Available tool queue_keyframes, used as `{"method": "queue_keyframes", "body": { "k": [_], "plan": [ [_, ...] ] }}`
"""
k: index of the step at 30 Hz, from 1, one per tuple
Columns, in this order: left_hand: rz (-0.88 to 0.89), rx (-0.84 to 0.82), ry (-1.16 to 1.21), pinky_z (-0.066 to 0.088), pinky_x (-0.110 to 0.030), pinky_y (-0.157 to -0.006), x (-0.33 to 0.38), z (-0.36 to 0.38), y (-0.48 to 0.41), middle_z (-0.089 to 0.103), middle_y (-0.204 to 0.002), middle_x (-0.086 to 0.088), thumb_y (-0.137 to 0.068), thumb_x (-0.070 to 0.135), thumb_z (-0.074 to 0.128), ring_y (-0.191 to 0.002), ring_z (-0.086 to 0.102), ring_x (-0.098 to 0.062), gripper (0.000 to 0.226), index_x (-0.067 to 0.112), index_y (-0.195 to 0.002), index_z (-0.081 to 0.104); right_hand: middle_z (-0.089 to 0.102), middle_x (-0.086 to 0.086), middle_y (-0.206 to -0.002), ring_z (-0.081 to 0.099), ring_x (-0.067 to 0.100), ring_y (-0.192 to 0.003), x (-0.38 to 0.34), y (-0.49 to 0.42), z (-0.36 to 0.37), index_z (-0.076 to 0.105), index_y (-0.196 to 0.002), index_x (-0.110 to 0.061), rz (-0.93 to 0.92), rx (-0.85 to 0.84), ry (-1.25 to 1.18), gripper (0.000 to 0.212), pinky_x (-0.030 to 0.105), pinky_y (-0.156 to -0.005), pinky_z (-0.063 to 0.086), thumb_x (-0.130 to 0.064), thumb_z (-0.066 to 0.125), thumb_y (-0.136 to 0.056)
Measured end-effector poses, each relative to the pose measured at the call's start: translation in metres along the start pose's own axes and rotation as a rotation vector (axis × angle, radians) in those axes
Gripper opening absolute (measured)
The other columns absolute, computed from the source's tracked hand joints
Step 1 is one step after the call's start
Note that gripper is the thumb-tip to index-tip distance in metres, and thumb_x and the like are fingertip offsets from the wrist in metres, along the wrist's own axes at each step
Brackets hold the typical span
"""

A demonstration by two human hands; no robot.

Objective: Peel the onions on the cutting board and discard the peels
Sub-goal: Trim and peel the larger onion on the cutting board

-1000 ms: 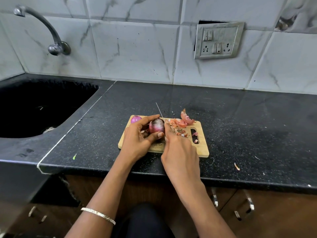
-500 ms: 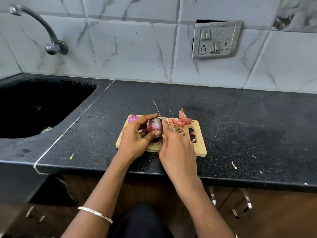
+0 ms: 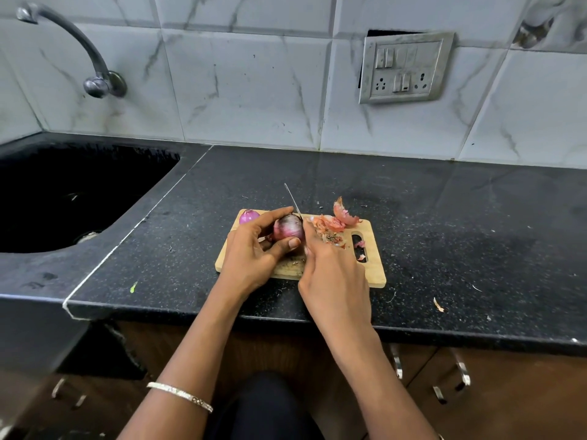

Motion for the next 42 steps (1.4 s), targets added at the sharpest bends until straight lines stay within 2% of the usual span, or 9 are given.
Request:
{"method": "queue_keyframes", "body": {
  "k": [12, 19, 26, 28, 32, 34, 37, 40, 42],
  "plan": [
    [-0.002, -0.007, 0.010, 0.049, -0.008, -0.086, 0.002, 0.001, 0.002, 0.072, -0.115, 0.013, -0.082, 0.001, 0.081, -0.104, 0.066, 0.008, 0.052, 0.019, -0.129, 0.069, 0.068, 0.005, -0.108, 0.067, 0.031, -0.097, 0.003, 0.005, 0.000, 0.028, -0.156, -0.041, -0.002, -0.017, 0.055, 0.059, 0.036, -0.065, 0.041, -0.020, 0.045, -0.103],
    [-0.004, 0.010, -0.038, 0.048, -0.006, -0.086, 0.002, 0.000, 0.001, 0.072, -0.115, 0.009, -0.083, 0.004, 0.082, -0.106, 0.066, 0.007, 0.052, 0.019, -0.131, 0.067, 0.067, 0.001, -0.107, 0.067, 0.028, -0.098, 0.012, 0.021, -0.005, 0.027, -0.155, -0.044, -0.031, -0.005, 0.020, 0.056, 0.039, -0.069, 0.048, -0.025, 0.042, -0.105],
    [-0.015, 0.006, -0.044, 0.054, -0.014, -0.089, 0.004, 0.000, 0.007, 0.072, -0.116, 0.009, -0.079, 0.015, 0.087, -0.109, 0.067, 0.001, 0.050, 0.022, -0.122, 0.064, 0.071, -0.003, -0.115, 0.062, 0.028, -0.107, 0.034, 0.025, -0.014, 0.040, -0.150, -0.046, 0.031, -0.038, -0.120, 0.046, 0.041, -0.082, 0.048, -0.036, 0.044, -0.105],
    [0.000, 0.011, -0.106, 0.055, -0.019, -0.090, 0.005, -0.001, 0.005, 0.071, -0.114, 0.011, -0.075, 0.021, 0.090, -0.108, 0.067, -0.001, 0.054, 0.023, -0.119, 0.059, 0.072, -0.005, -0.103, 0.067, 0.026, -0.094, 0.033, 0.023, -0.013, 0.046, -0.148, -0.039, 0.001, -0.005, -0.158, 0.043, 0.042, -0.077, 0.053, -0.038, 0.041, -0.105],
    [-0.006, 0.024, -0.175, 0.056, -0.021, -0.087, 0.005, -0.002, 0.004, 0.064, -0.112, 0.011, -0.069, 0.026, 0.094, -0.104, 0.065, 0.000, 0.062, 0.024, -0.113, 0.050, 0.061, -0.002, -0.066, 0.062, 0.019, -0.047, 0.051, 0.011, -0.011, 0.062, -0.109, -0.028, 0.104, 0.029, -0.504, 0.024, 0.036, -0.047, 0.050, -0.031, 0.038, -0.107],
    [-0.012, 0.022, -0.171, 0.057, -0.029, -0.091, 0.004, -0.003, 0.004, 0.063, -0.113, 0.009, -0.070, 0.026, 0.094, -0.105, 0.065, -0.003, 0.063, 0.025, -0.113, 0.048, 0.058, 0.002, -0.065, 0.058, 0.018, -0.044, 0.060, 0.005, -0.008, 0.062, -0.107, -0.020, 0.204, -0.029, -0.740, 0.023, 0.028, -0.038, 0.041, -0.023, 0.039, -0.109],
    [-0.034, 0.006, -0.127, 0.056, -0.042, -0.096, -0.001, -0.003, 0.005, 0.063, -0.113, 0.008, -0.068, 0.026, 0.091, -0.105, 0.066, -0.011, 0.064, 0.026, -0.114, 0.048, 0.061, 0.011, -0.075, 0.058, 0.017, -0.052, 0.055, 0.006, 0.006, 0.060, -0.107, -0.011, 0.298, -0.164, -0.959, 0.023, 0.025, -0.039, 0.041, -0.016, 0.037, -0.110],
    [-0.036, -0.015, -0.113, 0.054, -0.044, -0.099, -0.003, -0.001, 0.008, 0.064, -0.117, 0.012, -0.066, 0.030, 0.086, -0.109, 0.066, -0.010, 0.065, 0.031, -0.123, 0.053, 0.061, 0.014, -0.084, 0.053, 0.017, -0.051, 0.046, 0.010, 0.023, 0.060, -0.107, -0.010, 0.360, -0.260, -1.132, 0.022, 0.024, -0.038, 0.038, -0.011, 0.038, -0.108],
    [0.002, -0.031, -0.182, 0.051, -0.042, -0.104, 0.000, 0.000, 0.011, 0.063, -0.125, 0.010, -0.070, 0.031, 0.084, -0.117, 0.061, -0.009, 0.072, 0.030, -0.136, 0.056, 0.058, 0.013, -0.081, 0.049, 0.017, -0.047, 0.040, 0.010, 0.027, 0.059, -0.119, -0.019, 0.378, -0.290, -1.230, 0.025, 0.023, -0.035, 0.034, -0.010, 0.039, -0.108]
  ]
}}
Point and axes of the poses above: each hand's wrist, its own y-axis away from the middle knuckle, its own z-axis out of the palm, x = y × z, the point moved 9 cm from there along -y, towards the middle knuckle
